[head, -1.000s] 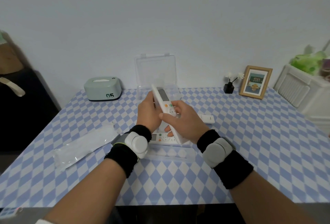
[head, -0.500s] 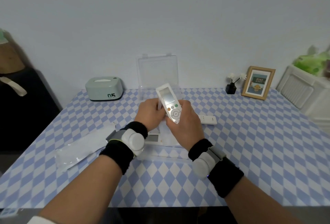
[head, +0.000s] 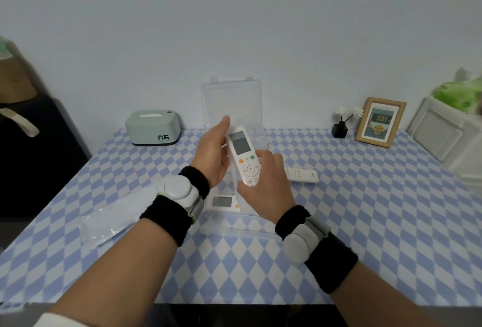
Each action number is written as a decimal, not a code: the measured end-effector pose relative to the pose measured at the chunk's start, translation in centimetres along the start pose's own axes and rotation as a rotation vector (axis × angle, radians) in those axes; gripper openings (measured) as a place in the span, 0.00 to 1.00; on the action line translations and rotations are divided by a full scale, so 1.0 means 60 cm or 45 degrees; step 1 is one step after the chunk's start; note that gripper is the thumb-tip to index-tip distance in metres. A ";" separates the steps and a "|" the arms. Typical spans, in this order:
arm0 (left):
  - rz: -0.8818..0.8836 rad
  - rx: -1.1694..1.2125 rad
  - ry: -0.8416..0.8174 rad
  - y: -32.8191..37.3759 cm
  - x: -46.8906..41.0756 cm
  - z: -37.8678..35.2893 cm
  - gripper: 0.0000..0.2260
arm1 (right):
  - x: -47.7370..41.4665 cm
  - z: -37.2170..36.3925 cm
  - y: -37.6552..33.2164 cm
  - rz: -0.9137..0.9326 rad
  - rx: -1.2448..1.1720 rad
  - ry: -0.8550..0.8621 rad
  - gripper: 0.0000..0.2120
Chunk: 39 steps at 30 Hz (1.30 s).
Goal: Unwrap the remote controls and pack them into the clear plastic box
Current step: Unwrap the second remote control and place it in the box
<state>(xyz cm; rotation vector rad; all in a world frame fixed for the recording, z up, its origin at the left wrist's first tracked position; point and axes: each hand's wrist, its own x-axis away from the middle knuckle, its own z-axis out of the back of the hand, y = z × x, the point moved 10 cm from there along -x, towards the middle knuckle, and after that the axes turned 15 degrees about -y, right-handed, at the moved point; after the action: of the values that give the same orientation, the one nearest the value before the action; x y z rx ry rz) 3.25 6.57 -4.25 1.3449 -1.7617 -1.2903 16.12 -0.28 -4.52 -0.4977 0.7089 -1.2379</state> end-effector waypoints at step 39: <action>0.081 0.011 0.147 -0.067 0.009 0.006 0.24 | -0.010 -0.024 0.004 -0.087 -0.353 -0.572 0.31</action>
<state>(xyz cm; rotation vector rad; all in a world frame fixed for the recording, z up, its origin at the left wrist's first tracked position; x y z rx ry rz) 4.30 6.07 -8.14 1.3304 -1.7184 -1.1490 15.14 0.43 -5.56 -1.0001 0.4813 -1.0424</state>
